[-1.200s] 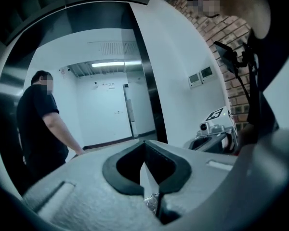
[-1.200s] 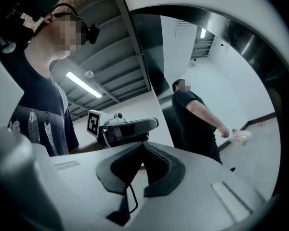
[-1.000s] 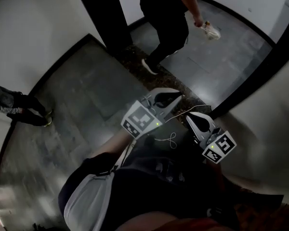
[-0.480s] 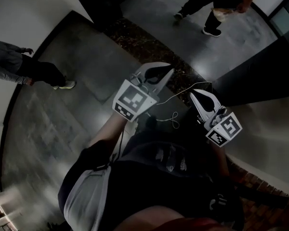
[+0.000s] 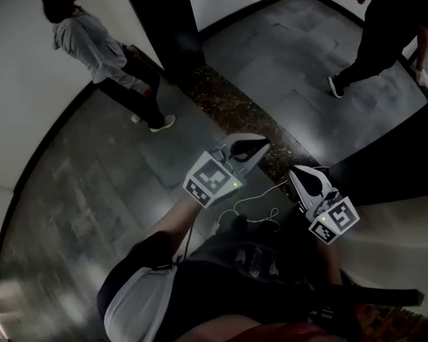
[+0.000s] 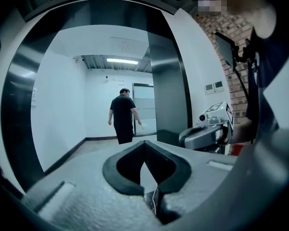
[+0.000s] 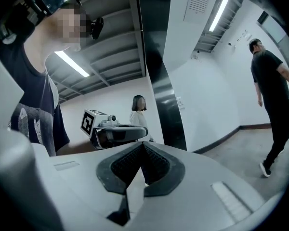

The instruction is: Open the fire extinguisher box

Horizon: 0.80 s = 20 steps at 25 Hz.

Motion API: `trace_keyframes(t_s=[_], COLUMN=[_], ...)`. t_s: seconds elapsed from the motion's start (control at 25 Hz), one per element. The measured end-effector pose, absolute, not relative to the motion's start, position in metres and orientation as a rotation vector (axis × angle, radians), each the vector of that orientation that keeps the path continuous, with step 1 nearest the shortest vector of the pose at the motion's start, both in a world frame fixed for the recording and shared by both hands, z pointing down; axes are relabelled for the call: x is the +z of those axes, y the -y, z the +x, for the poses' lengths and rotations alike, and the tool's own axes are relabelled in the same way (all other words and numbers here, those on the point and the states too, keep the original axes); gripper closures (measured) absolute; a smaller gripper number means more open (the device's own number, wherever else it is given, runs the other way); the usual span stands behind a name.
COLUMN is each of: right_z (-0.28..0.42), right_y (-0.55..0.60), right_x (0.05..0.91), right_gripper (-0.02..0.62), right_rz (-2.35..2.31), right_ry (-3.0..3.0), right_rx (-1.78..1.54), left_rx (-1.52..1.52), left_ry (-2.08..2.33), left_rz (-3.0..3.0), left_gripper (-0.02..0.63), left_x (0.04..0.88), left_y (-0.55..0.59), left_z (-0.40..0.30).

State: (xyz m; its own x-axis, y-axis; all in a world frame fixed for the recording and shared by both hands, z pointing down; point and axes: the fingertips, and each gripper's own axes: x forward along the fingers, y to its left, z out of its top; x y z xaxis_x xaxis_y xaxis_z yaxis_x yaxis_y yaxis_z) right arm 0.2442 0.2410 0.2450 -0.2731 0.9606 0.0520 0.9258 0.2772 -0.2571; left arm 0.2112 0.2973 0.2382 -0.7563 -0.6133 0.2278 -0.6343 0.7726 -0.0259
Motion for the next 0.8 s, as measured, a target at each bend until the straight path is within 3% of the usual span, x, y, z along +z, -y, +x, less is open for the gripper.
trace_keyframes(t_s=[0.36,0.8], right_z=[0.217,0.175], right_y=[-0.222,-0.153], right_x=[0.238,0.250], right_gripper=[0.595,0.594], right_rz=[-1.812,-1.749], right_ry=[2.398,2.417], right_rx=[0.236,0.239], left_rx=[0.138,0.207], left_ry=[2.788,2.755], left_rz=[0.873,0.988], left_gripper=[0.604,0.604], left_x=[0.241,0.235], left_y=[-0.285,-0.195], left_z=[0.178,0.128])
